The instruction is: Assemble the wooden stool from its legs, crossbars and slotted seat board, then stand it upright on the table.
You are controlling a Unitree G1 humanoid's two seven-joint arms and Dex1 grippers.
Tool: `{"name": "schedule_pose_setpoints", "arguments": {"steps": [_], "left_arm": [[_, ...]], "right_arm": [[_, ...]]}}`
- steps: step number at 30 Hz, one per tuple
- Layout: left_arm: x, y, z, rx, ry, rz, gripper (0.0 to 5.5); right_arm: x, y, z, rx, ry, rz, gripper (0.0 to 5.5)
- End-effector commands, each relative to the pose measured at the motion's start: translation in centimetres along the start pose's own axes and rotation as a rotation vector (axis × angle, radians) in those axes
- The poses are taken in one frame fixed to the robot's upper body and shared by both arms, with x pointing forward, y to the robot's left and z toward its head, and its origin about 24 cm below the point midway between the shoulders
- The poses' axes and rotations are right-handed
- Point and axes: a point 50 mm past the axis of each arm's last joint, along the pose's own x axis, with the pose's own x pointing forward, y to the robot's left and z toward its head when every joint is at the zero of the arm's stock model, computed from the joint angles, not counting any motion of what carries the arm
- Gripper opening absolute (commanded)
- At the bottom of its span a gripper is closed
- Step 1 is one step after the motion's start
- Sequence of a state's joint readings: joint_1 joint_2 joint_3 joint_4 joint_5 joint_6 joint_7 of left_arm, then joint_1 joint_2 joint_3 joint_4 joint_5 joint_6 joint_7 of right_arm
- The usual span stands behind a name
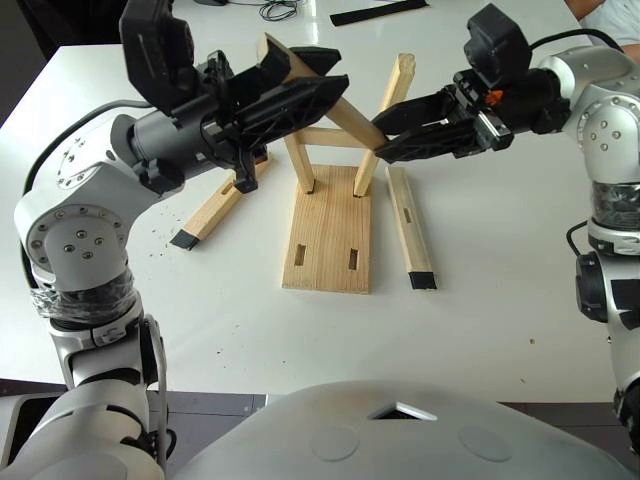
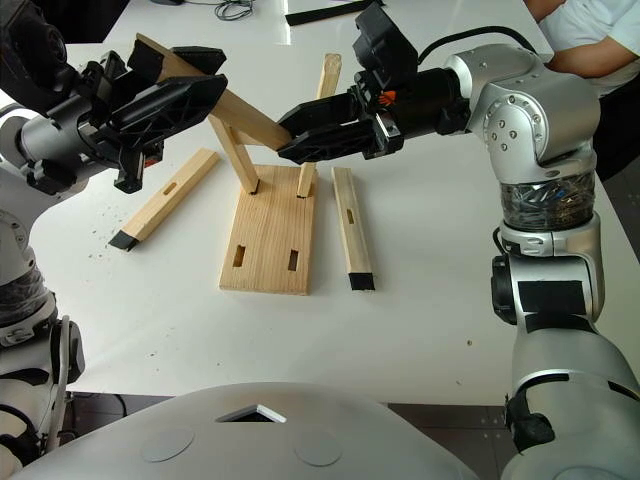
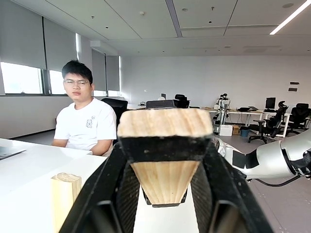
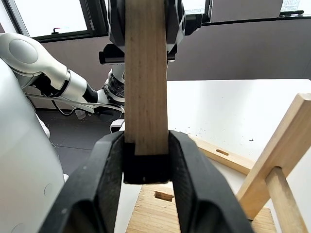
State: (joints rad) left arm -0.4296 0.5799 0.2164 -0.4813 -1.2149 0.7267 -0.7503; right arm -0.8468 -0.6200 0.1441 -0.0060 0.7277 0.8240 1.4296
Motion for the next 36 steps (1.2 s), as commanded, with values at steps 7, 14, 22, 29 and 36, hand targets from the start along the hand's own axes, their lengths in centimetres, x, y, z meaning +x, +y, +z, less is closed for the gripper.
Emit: {"name": "schedule_pose_setpoints", "arguments": {"steps": [7,14,22,29,36], "left_arm": [[-0.6,0.1,-0.7,0.046,0.059,0.018,1.31],[-2.9,1.1,-2.1,0.091,0.19,0.094,1.31],[-10.7,3.3,-3.1,0.32,0.721,0.132,1.31],[-17.8,7.1,-1.0,0.433,0.981,0.333,1.31],[-20.1,8.4,-4.0,0.401,0.95,0.459,1.31]], "right_arm": [[-0.1,-0.5,-0.4,-0.044,0.011,-0.047,1.99],[-2.2,-0.5,-1.5,-0.09,-0.004,-0.223,3.02],[-4.5,1.4,-3.7,-0.124,-0.126,-0.552,3.23],[-3.9,2.8,-5.2,-0.103,-0.221,-0.681,3.23],[-3.3,2.4,-5.4,-0.087,-0.235,-0.684,3.23]]}}
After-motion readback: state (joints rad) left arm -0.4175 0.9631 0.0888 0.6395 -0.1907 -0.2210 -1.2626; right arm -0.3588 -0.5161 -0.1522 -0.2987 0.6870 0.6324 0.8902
